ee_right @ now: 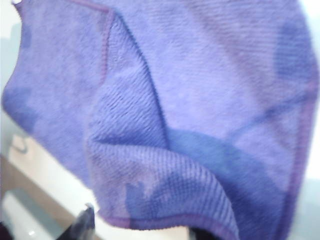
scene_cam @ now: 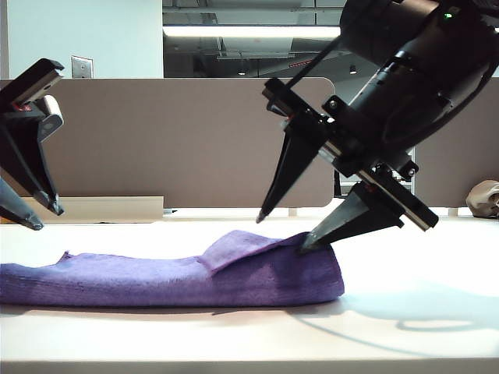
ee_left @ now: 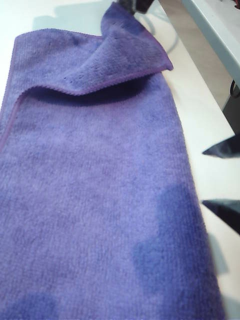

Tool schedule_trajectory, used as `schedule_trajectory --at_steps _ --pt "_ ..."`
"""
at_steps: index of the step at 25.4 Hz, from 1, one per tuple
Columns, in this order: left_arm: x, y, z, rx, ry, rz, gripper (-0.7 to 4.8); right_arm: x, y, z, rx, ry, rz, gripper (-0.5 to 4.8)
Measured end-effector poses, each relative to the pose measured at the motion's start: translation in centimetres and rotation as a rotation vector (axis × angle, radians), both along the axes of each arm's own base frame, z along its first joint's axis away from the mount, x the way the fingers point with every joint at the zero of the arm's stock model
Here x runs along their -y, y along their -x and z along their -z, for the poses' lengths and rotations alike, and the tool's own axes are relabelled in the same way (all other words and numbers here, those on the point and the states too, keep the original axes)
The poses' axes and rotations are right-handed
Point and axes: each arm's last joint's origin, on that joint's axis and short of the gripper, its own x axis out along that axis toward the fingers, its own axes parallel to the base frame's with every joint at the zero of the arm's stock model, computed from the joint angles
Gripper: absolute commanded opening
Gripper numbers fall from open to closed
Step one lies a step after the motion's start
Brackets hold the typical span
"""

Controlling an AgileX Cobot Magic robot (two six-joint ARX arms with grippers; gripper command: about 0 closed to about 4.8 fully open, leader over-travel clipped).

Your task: Fold the bottom of the cloth upward, then fold it vertically to form a square shape.

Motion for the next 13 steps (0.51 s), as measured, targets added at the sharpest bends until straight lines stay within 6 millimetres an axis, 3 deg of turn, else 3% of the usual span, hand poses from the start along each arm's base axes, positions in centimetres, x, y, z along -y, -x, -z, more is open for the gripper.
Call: schedule_trajectory --at_steps 7,9,13 --pt "0.0 0.0 0.0 0.009 -0.003 0.008 0.84 -0.9 0.5 -0.2 -0.032 -0.054 -0.017 2.35" --pt "0.0 0.0 0.0 0.010 -0.003 0.009 0.84 -1.5 1.0 -0.2 -0.041 -0.057 -0.040 1.87" --pt "0.0 -0.1 0.0 0.013 -0.002 0.009 0.84 -2.1 1.5 -0.3 -0.036 -0.060 -0.065 1.87"
